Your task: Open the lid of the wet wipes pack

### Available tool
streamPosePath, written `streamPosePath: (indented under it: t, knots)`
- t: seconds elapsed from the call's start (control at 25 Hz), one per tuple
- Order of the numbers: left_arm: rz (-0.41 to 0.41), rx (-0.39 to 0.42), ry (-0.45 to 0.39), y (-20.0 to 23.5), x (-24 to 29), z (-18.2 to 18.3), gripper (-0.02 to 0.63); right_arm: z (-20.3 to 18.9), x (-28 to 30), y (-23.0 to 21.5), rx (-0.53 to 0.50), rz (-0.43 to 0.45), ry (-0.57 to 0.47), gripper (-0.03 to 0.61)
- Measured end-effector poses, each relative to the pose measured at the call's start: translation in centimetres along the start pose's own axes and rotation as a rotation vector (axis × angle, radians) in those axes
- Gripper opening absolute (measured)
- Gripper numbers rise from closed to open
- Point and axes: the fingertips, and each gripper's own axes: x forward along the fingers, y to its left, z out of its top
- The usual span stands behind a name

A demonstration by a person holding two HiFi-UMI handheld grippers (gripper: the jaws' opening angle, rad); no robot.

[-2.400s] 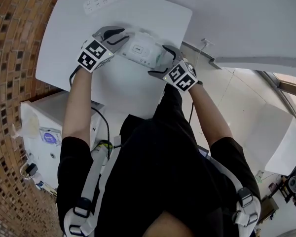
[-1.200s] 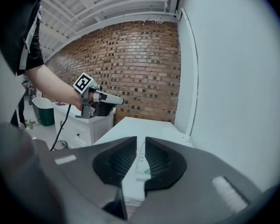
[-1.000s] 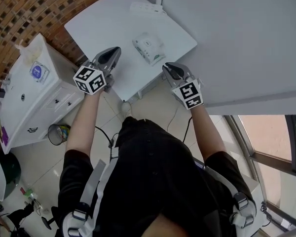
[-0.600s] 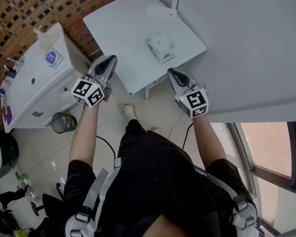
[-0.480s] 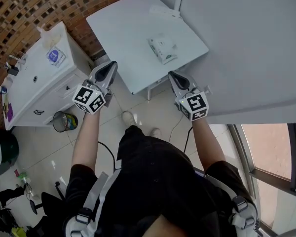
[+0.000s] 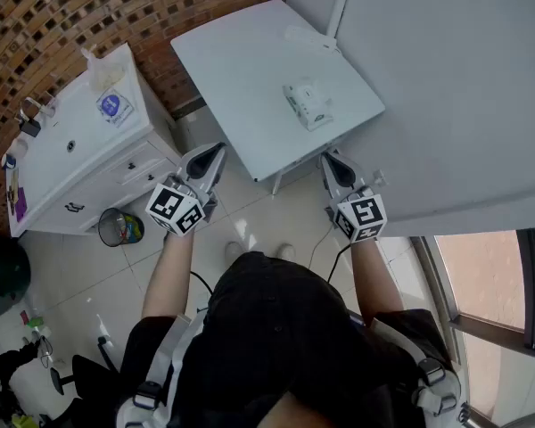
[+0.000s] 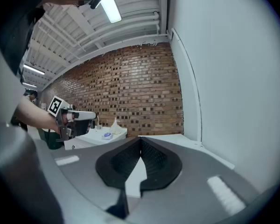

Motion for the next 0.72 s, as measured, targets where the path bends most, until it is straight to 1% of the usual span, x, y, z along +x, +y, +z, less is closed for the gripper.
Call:
streamPosePath:
  t: [0.12, 0.28, 0.4, 0.48, 0.56, 0.72]
  knots:
    - [0.016, 0.006, -0.009, 0.8, -2.1, 0.6, 0.002, 0.5, -0.7, 0.7, 0.033, -0.037, -0.023, 0.006]
    - [0.060, -0.031, -0.030, 2.9, -4.2, 0.8, 0.002, 0.6, 0.3, 1.7, 0.051, -0.070, -0.030, 0.005]
    - [0.067, -0.034, -0.050, 3.0, -5.5, 0.5, 0.002, 0.9, 0.5, 2.5, 0.052, -0.080, -0.045, 0.005]
    - [0.072, -0.031, -0.036, 3.1, -5.7, 0.1, 0.002, 1.1, 0.5, 2.5, 0.056, -0.088, -0.049, 0.005]
    - [0.070, -0.033, -0.029, 2.9, -5.8, -0.4, 0.002, 1.0, 0.3, 2.4, 0.059, -0.091, -0.039, 0.005]
    - [0.057, -0.040, -0.020, 1.8, -5.6, -0.3, 0.002, -0.2, -0.7, 1.9, 0.064, -0.113, -0.008, 0.005]
